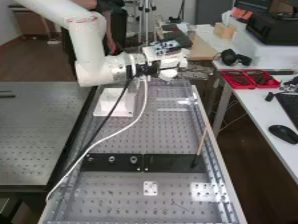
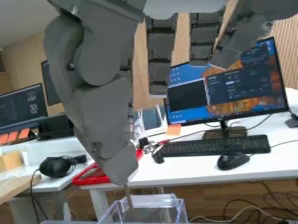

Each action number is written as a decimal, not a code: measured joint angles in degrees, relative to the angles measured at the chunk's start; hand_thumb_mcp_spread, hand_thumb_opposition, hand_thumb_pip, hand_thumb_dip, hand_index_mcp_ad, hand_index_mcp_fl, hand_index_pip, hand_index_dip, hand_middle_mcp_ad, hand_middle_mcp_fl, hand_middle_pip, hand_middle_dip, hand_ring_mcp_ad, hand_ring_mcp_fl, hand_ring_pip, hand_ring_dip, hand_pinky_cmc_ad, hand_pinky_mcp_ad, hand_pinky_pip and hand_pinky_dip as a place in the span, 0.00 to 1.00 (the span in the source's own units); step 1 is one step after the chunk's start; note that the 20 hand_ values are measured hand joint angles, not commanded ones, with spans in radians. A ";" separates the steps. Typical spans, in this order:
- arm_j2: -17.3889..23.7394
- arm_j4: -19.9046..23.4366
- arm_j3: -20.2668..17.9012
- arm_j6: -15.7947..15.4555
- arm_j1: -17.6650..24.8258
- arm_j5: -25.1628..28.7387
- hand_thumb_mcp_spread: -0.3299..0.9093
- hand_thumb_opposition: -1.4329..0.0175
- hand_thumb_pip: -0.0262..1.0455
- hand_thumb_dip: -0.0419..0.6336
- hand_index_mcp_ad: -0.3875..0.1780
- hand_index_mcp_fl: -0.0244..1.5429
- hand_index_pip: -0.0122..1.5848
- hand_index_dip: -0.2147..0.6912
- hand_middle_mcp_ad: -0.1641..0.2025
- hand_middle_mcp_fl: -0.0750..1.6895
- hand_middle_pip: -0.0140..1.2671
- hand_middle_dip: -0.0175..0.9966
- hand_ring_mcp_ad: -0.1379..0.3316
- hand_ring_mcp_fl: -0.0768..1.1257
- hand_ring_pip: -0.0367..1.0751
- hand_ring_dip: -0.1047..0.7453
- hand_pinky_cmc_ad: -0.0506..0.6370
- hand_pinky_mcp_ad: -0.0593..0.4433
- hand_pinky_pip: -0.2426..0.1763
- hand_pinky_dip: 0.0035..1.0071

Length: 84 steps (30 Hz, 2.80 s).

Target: Grab the drill bit and place it in the clear container

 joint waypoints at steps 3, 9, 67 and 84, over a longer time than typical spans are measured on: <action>-1.78 -0.95 1.03 -0.27 0.18 0.68 0.79 0.26 0.45 0.40 0.35 0.65 0.55 0.46 0.58 0.26 0.12 0.23 0.74 0.13 0.13 0.18 0.58 0.42 0.40 0.18; -4.84 -1.95 2.49 -0.23 0.49 2.28 0.79 0.26 0.45 0.40 0.35 0.65 0.55 0.46 0.58 0.26 0.12 0.23 0.74 0.13 0.13 0.18 0.58 0.42 0.40 0.18; -5.68 -5.90 4.41 0.27 2.87 3.16 0.52 0.48 0.67 0.41 0.49 0.05 0.38 0.46 0.58 0.12 0.10 0.23 0.74 0.08 0.11 0.19 0.50 0.41 0.31 0.30; 4.54 -4.28 -3.28 -2.20 0.00 8.49 0.46 0.52 0.60 0.35 0.53 0.03 0.33 0.51 0.59 0.09 0.10 0.23 0.75 0.07 0.11 0.19 0.51 0.41 0.28 0.34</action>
